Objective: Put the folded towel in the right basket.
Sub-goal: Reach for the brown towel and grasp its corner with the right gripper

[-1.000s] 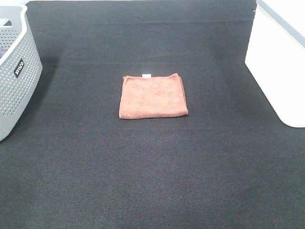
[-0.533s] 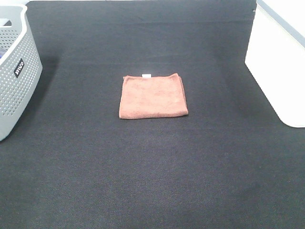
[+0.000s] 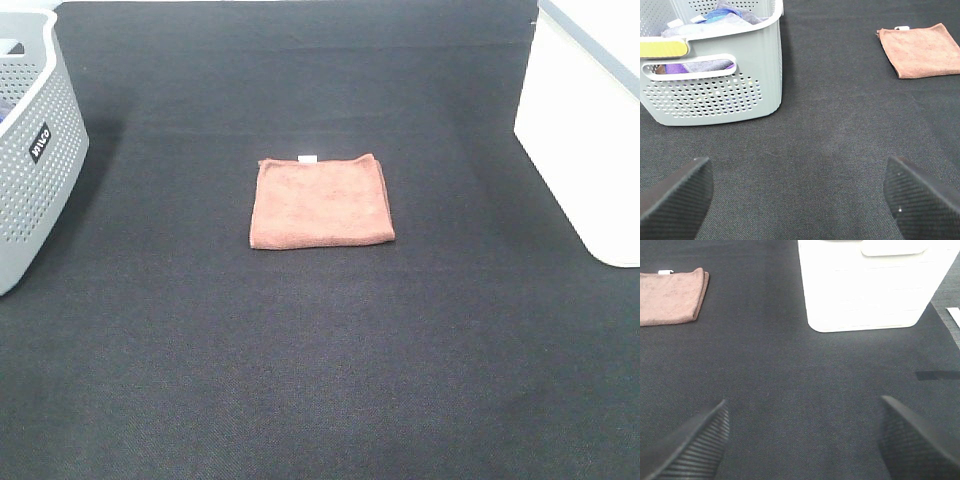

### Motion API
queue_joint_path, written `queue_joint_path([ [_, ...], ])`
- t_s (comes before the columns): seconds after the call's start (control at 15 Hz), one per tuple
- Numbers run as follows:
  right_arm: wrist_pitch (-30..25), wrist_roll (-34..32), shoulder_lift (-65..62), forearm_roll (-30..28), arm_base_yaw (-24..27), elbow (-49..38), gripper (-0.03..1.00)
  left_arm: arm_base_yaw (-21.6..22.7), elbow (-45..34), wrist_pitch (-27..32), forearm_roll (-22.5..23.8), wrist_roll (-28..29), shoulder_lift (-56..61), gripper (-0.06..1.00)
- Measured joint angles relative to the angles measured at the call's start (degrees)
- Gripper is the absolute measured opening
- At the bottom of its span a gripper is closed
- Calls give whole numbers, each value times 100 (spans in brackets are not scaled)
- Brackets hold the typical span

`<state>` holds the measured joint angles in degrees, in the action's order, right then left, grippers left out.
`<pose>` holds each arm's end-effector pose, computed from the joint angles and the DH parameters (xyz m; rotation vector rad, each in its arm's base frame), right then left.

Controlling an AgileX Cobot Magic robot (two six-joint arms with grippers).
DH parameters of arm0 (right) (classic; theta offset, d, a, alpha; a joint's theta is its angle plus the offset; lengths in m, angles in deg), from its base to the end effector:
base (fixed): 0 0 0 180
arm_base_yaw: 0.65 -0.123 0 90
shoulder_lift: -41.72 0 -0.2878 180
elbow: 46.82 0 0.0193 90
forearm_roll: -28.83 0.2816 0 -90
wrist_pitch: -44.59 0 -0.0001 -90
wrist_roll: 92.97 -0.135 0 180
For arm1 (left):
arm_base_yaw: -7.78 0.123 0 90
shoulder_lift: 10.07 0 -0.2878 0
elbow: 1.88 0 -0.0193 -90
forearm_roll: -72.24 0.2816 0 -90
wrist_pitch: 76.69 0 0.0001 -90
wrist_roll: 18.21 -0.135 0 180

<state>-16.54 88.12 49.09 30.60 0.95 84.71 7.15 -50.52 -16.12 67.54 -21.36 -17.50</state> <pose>0.0571 0.0021 0.2727 0.0074 2.0411 0.0076 0.0578 -0.0103 0.2731 0.0709 2.0325 -0.0704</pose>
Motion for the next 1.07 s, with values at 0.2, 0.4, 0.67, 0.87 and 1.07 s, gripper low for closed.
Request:
queue_joint_path([
  [0.2, 0, 0, 0, 0, 0, 0, 75, 0, 0, 0, 0, 0, 0, 88],
  [0.4, 6, 0, 29, 0, 0, 0, 75, 0, 0, 0, 0, 0, 0, 88],
  [0.67, 642, 0, 1289, 0, 0, 527, 75, 0, 0, 0, 0, 0, 0, 88],
  [0.87, 773, 0, 2624, 40, 0, 1243, 75, 0, 0, 0, 0, 0, 0, 88],
  [1.07, 814, 0, 3747, 46, 0, 1931, 75, 0, 0, 0, 0, 0, 0, 88],
])
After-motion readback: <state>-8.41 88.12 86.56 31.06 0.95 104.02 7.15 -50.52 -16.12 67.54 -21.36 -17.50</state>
